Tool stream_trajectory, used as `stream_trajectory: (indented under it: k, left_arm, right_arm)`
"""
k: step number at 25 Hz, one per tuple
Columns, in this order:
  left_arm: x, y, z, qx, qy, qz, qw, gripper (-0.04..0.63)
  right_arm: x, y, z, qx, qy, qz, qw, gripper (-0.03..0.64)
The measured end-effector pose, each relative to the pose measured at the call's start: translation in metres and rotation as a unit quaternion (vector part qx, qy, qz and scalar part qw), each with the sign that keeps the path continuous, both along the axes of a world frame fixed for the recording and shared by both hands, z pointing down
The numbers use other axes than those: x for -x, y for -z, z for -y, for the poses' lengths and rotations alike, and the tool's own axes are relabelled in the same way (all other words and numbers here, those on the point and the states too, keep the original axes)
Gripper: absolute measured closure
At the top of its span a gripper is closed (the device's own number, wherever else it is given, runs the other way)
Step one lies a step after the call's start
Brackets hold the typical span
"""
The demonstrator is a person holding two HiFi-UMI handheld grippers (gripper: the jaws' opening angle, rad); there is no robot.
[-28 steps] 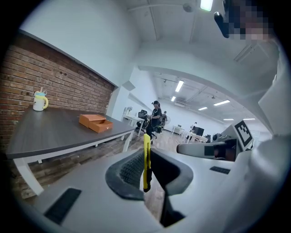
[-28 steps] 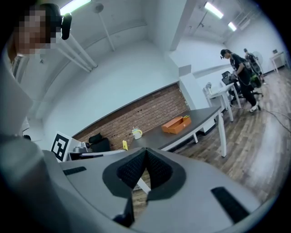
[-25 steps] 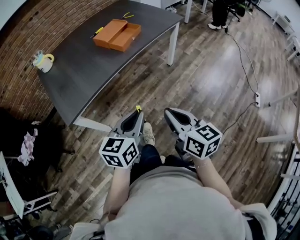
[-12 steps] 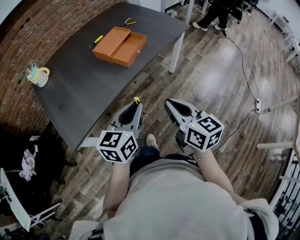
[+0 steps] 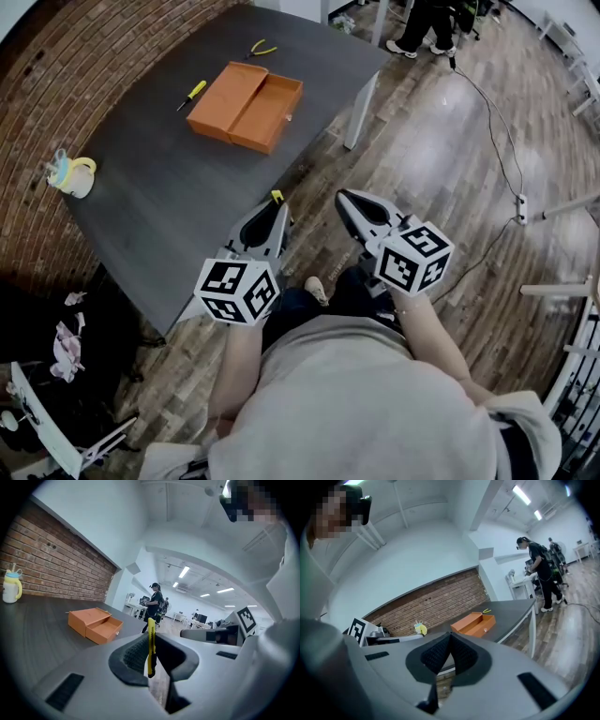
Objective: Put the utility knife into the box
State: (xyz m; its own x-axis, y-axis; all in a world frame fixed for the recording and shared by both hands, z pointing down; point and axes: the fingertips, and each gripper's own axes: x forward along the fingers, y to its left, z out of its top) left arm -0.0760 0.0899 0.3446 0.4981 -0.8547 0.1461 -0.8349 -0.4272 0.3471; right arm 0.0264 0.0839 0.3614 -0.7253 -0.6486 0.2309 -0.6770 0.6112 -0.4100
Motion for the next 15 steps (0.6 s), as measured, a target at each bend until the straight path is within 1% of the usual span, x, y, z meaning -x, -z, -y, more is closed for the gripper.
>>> stream_trajectory:
  k: [6,11,15]
  left_arm:
    - [0.018,-0.009,0.016,0.021,0.015,-0.014,0.9996,0.54]
    - [0.025,-0.011,0.039,0.022,0.026,-0.014,0.9993,0.54]
    - [0.034,-0.014,0.067,0.021,0.04,-0.01,0.9989,0.54]
  right_arm:
    - [0.007,-0.007,0.021,0.019,0.002,-0.013,1.0,0.609]
    - [0.012,-0.011,0.048,0.023,0.011,-0.015,1.0,0.609]
    - [0.015,-0.011,0.082,0.018,0.019,-0.008,1.0,0.609]
